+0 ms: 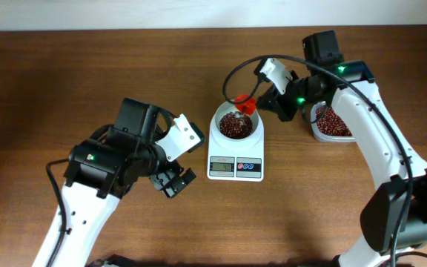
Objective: Scoop and weigh 50g on scale
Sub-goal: 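Carry the emptied scoop back to the bean tub with the right gripper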
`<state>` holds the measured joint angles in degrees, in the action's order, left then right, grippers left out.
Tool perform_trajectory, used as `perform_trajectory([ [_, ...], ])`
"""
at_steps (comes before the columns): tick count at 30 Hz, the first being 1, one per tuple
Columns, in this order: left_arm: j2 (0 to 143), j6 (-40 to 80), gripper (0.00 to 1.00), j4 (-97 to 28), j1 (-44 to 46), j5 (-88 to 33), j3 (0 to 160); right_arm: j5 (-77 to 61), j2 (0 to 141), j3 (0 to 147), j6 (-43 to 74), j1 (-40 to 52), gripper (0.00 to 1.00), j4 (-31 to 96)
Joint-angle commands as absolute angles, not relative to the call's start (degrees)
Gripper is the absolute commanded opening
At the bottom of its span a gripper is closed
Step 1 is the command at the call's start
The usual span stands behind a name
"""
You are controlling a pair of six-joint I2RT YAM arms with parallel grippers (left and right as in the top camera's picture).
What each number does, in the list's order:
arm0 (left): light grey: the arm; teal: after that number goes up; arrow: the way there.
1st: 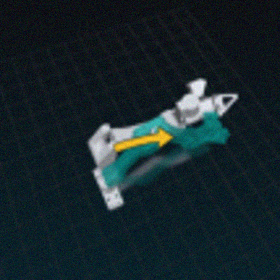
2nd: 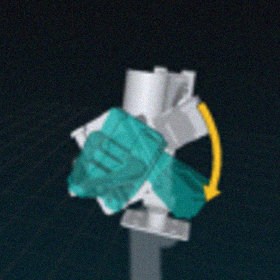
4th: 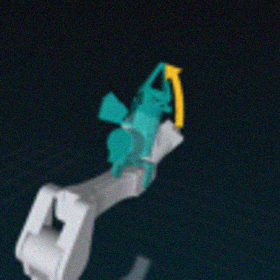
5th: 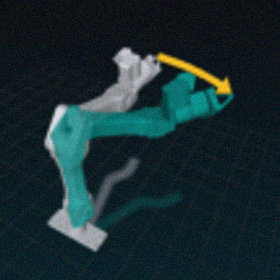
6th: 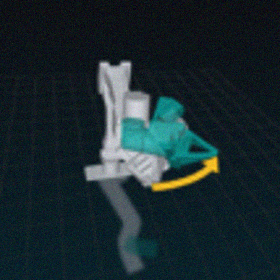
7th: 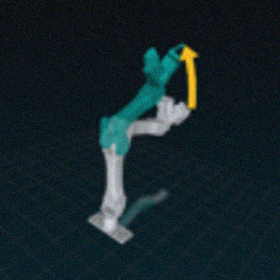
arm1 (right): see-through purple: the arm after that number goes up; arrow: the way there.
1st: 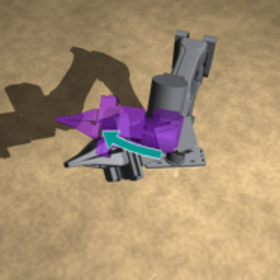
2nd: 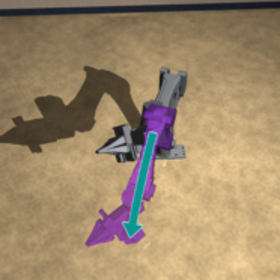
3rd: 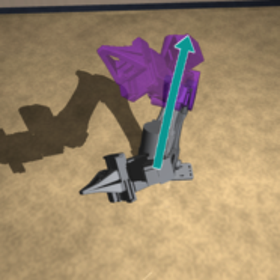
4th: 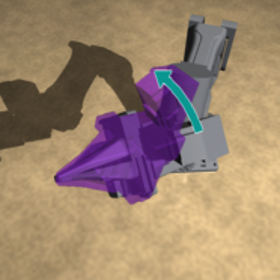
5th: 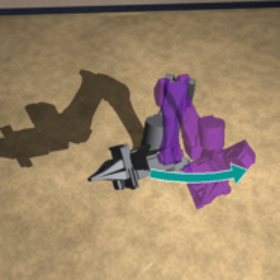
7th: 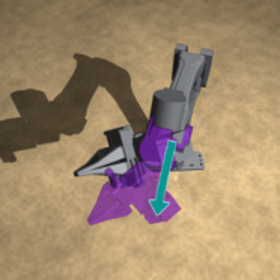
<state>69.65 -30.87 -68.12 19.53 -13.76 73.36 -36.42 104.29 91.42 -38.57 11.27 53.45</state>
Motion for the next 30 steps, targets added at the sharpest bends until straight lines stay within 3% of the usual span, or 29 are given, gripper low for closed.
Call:
perform_trajectory([
  [1, 69.5, -31.8, 0.99, -68.1, 19.3, -14.8, 74.1, -35.0, 101.3, 92.6, -39.7, 11.6, 0.04, 54.1],
  [2, 69.5, -31.8, 0.99, -68.1, 19.3, -14.8, 74.1, -29.1, 101.3, 92.6, -40.2, 11.5, 0.04, 52.5],
  [5, 69.5, -31.8, 0.99, -68.1, 19.3, -14.8, 74.1, -32.9, 99.9, 92.6, -40.2, 13.3, 0.04, 53.8],
  [12, 69.5, -31.8, 0.99, -68.1, 19.3, -14.8, 74.1, -23.7, 100.0, 92.6, -40.1, 15.4, 0.04, 52.9],
  [26, 69.5, -31.8, 0.99, -68.1, 19.3, -14.8, 74.1, -20.1, 98.8, 92.6, -40.0, 17.0, 0.04, 52.1],
  [30, 69.5, -31.8, 0.99, -68.1, 19.3, -14.8, 74.1, -14.0, 94.1, 92.6, -28.9, 11.9, 0.04, 53.8],
])
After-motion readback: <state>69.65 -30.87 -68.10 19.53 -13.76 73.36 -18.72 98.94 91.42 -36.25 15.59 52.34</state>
